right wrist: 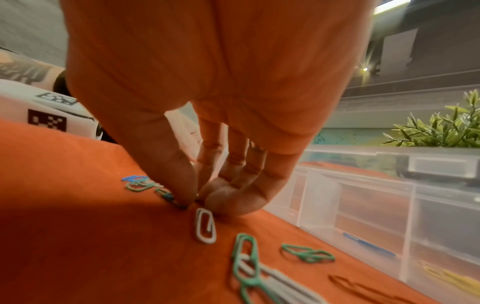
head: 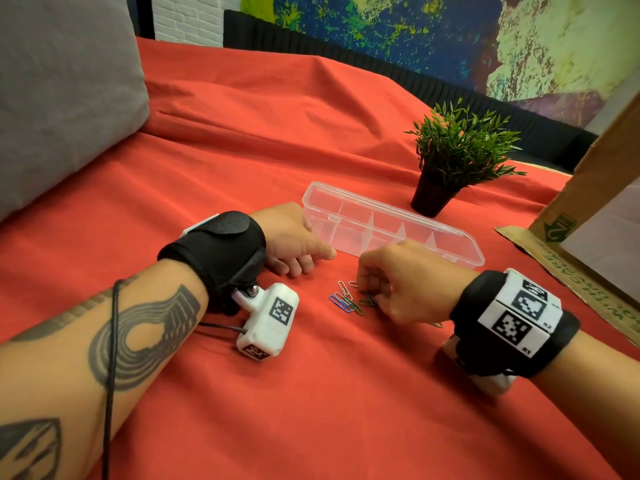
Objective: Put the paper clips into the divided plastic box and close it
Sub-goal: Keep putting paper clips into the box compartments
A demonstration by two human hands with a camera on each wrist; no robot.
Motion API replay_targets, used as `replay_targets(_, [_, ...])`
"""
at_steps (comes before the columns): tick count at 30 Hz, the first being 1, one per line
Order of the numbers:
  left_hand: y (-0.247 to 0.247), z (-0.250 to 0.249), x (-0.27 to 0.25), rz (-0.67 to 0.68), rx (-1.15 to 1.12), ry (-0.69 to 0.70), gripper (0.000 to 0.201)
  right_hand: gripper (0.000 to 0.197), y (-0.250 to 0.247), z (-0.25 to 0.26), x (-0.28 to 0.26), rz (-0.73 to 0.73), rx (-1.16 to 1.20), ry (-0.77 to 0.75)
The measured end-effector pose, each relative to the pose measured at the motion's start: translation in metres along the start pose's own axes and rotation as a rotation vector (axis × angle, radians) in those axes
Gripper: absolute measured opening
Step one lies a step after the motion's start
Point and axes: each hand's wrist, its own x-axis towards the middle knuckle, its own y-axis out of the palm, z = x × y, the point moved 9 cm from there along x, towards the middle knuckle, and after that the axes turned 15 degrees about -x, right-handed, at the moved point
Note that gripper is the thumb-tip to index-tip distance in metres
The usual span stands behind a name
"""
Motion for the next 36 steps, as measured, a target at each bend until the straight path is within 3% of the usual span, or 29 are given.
replay_targets(5, [0.001,0.000,0.000,0.002,-0.002,0.001,0.024,0.031,0.000,-0.001,0.004,-0.003,0.043,0.002])
replay_targets(10, [-0.001,0.000,0.000,-0.001,-0.002,0.003,0.025,0.012,-0.008,0.005,0.006,-0.074,0.039,0.036])
replay_targets(18, [-0.001,0.001,0.000,0.003,-0.012,-0.002,0.026,0.017,0.000,0.018,0.011,0.023,0.023,0.026])
replay_targets(25, [-0.001,0.001,0.000,0.002,-0.015,0.000,0.025,0.018,-0.002,0.018,0.009,0.000,0.061,0.007])
replay_targets(29, [0.000,0.001,0.000,0.003,-0.008,0.003,0.026,0.012,-0.021,-0.004,0.003,-0.104,0.114,0.059])
replay_targets(36, [0.000,0.000,0.001,0.011,-0.006,0.003,0.025,0.007,-0.063,-0.103,-0.007,-0.428,0.270,0.325])
